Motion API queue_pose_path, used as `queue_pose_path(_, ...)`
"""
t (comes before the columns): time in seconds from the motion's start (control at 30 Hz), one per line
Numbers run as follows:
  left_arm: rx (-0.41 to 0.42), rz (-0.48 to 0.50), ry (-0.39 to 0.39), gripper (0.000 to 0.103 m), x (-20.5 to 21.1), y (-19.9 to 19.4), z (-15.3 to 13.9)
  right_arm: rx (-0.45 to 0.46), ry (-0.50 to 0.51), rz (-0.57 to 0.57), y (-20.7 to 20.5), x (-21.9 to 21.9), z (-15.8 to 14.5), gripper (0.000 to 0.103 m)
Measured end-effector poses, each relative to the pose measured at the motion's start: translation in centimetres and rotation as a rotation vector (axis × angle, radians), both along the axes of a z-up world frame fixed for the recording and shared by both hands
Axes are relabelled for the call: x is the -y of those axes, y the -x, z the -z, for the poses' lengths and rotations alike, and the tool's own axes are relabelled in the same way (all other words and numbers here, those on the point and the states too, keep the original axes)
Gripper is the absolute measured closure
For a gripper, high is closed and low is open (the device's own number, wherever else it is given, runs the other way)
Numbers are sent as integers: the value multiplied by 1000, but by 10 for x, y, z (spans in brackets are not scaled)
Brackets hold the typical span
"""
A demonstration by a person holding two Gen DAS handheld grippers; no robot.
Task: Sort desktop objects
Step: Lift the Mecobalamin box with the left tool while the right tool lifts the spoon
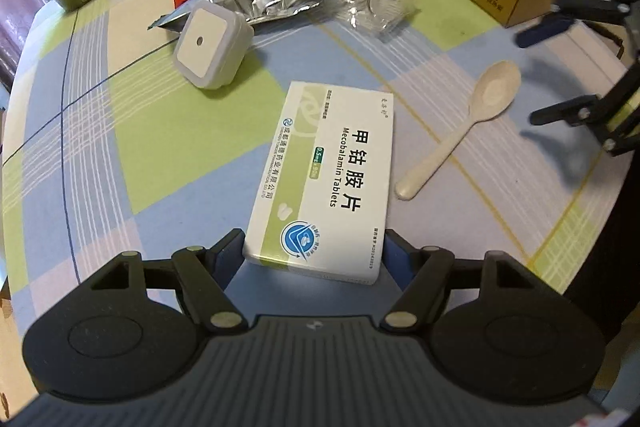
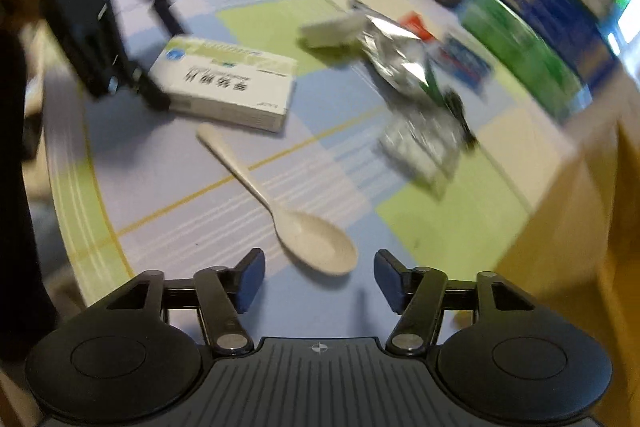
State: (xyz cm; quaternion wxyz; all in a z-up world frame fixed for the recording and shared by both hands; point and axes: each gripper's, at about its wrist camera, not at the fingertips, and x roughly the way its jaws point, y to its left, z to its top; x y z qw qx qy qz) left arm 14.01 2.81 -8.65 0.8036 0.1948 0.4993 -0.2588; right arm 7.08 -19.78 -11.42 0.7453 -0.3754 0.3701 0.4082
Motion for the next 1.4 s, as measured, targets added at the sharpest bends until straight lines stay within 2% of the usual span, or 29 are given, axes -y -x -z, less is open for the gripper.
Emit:
queue_pose_path(0.07,9,-2,18,30,-2,-1,-2,5,37,-93,-6,-8,13,44)
queue_pose_path(0.1,15,-2,16,25,-3,-3,-2,1,64,-139,-9,-12,19,44)
queue_pose_path(0.17,25,9,13,25,-2,-4,-2,0,113,-213,-12,-17,27,44)
queue_pose_path(0.2,25,14,15,25,-1,-5,-2,-10,105,-233,-16,-18,27,44)
queue_pose_path(0.3,32,24,24,24,0,-7,-2,-86,106,-224,-32,-19,29,45)
queue_pose_path(0.37,36,27,32,24,2,-9,-2,-136,87,-205,-37,-18,28,52)
queue_pose_path(0.43,37,27,45,24,3,-10,-1,-210,50,-148,-44,-14,26,69)
queue_pose_path(0.47,37,27,52,24,3,-11,-1,-231,33,-122,-45,-11,26,73)
queue_pose_path(0.5,38,26,56,24,4,-11,-1,-257,14,-93,-45,-7,26,87)
queue_pose_path(0.53,38,26,58,24,4,-11,-1,-279,-1,-50,-45,-4,25,94)
queue_pose_path(0.7,49,17,73,24,8,-9,-6,-337,-76,197,-43,19,20,96)
queue_pose_path(0.83,60,-9,86,24,11,-6,-12,-412,-194,481,-47,46,16,96)
queue_pose_path(0.93,65,-28,91,24,14,-5,-13,-443,-300,646,-42,64,17,96)
queue_pose_path(1.07,68,-49,94,24,20,-8,-11,-401,-371,738,-29,69,15,96)
queue_pose_path(1.3,83,-75,65,28,27,-13,-3,-297,-484,827,-8,77,17,95)
queue_pose_path(1.37,67,-83,56,34,29,-11,-2,-267,-497,846,-4,79,18,91)
queue_pose_path(1.4,55,-96,60,35,30,-9,-1,-256,-498,843,-1,79,17,83)
